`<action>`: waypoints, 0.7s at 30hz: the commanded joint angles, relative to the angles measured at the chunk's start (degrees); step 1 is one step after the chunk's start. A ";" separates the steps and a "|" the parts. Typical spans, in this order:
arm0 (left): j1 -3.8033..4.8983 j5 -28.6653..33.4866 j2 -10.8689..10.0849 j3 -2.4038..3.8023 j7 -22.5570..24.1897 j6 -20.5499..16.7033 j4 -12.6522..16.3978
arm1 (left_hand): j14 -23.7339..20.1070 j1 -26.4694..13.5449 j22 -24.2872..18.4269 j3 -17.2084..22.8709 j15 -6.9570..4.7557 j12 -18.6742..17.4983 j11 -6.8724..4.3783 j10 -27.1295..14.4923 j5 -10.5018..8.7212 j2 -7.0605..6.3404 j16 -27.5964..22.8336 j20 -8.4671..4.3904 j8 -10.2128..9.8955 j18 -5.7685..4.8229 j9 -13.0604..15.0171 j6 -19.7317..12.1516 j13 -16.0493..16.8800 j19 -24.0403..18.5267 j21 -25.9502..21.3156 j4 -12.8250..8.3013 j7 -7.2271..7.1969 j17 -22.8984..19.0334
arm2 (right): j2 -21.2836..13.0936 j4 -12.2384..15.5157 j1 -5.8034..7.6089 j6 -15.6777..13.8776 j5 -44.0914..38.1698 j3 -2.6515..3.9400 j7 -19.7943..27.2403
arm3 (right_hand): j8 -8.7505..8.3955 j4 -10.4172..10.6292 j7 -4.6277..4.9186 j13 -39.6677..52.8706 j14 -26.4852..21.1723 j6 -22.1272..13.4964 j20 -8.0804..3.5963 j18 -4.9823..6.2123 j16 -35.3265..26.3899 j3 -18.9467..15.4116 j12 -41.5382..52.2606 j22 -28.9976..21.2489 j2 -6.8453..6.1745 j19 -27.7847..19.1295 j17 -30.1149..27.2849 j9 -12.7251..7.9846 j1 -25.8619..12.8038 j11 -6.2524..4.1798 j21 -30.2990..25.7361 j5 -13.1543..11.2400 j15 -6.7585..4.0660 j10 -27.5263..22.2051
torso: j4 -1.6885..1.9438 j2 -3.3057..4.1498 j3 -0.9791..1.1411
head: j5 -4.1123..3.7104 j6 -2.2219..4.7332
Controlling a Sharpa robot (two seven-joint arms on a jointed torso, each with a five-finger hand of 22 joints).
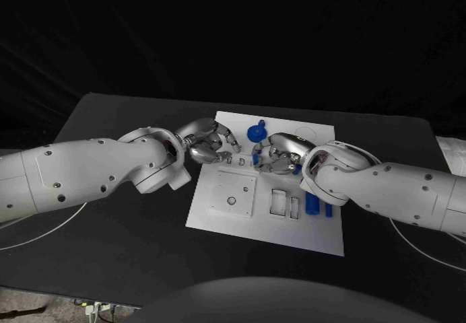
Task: Assemble the parts on the task board
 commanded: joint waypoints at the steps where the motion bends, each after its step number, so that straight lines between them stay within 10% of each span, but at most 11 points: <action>1: 0.03 0.31 0.13 0.04 -0.24 0.86 0.00 | 5.94 0.06 12.33 0.41 0.24 0.17 0.43 6.16 -0.06 -0.32 0.14 0.08 -0.38 0.29 -0.08 -0.62 15.06 0.19 0.02 -0.01 0.06 15.09 | -0.05 0.18 -0.06 0.14 -1.00 -0.02 0.06 | -0.48 0.03 0.04 15.07 5.98 -1.02 0.09 0.83 0.20 -0.72 0.22 12.94 -0.30 1.71 15.06 -0.18 0.04 -0.37 -0.38 -1.61 0.06 6.06 | -0.02 -0.01 0.01 | 0.00 0.00; 12: 0.03 0.31 0.06 0.03 -0.56 0.67 -0.06 | 5.94 -0.06 12.33 0.27 0.40 0.17 0.61 6.16 -0.50 -0.09 0.14 0.21 -0.58 0.28 -0.20 -1.07 15.06 0.22 0.03 0.35 0.27 15.09 | -1.10 1.11 -0.03 -5.96 -0.01 -0.02 4.55 | 0.49 3.13 -0.78 15.07 5.98 -2.63 -0.81 0.75 0.20 -5.35 0.22 13.05 -0.32 1.98 15.06 0.40 -1.89 -1.37 -0.17 -9.71 -0.83 6.06 | -0.04 -0.03 -0.04 | 0.17 0.00; 21: 0.03 0.31 0.13 0.02 -0.43 -0.26 -0.10 | 5.94 -2.58 12.27 -6.89 0.74 0.17 0.59 6.16 -1.78 2.06 0.14 0.76 0.67 0.26 0.37 -1.57 15.06 0.28 -0.17 5.47 -0.04 15.09 | -3.22 2.51 1.02 -10.74 2.43 0.00 10.65 | 0.24 8.67 -1.07 15.07 5.98 -4.58 -1.28 0.78 0.20 -9.69 0.22 13.00 -3.20 1.85 15.06 0.48 -4.52 -1.73 -0.35 -10.48 -1.22 6.06 | -0.06 0.01 0.01 | -0.09 0.00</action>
